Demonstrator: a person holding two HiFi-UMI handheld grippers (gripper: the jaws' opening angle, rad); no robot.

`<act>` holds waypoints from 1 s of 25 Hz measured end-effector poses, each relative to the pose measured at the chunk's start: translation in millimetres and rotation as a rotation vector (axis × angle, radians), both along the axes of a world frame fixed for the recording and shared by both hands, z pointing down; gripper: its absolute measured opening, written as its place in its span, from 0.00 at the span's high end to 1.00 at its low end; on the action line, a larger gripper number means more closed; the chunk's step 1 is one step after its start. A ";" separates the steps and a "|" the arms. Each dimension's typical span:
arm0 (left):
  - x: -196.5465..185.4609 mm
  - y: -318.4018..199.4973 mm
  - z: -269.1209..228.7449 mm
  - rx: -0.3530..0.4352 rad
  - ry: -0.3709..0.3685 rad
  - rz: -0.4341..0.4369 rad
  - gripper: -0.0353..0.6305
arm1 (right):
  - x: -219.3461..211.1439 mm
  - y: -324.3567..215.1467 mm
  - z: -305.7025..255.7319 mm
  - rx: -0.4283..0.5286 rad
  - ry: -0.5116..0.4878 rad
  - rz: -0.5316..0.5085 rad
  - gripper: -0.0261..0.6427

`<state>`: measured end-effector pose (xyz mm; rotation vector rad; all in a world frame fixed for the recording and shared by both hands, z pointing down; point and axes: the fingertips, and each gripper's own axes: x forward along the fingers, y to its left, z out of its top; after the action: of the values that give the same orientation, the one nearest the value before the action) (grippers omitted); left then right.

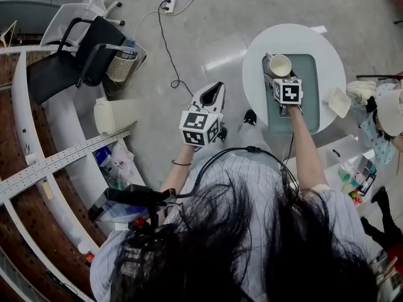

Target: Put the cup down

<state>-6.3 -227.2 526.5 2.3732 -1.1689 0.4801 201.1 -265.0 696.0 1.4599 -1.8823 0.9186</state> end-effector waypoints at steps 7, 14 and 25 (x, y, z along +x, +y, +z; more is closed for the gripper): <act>-2.5 8.1 -5.4 0.015 0.014 0.028 0.92 | 7.2 16.9 -20.1 0.038 0.001 0.084 0.30; -6.5 16.1 -16.2 0.041 0.042 0.066 0.92 | -4.1 41.4 -57.4 0.121 -0.065 0.164 0.30; -24.2 35.2 -26.0 0.069 0.080 0.126 0.92 | -46.6 76.4 -106.8 0.219 -0.194 0.239 0.30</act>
<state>-30.5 -192.0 500.5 2.5116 -1.0201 0.3871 154.5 -188.6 589.2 1.8152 -2.0308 1.0212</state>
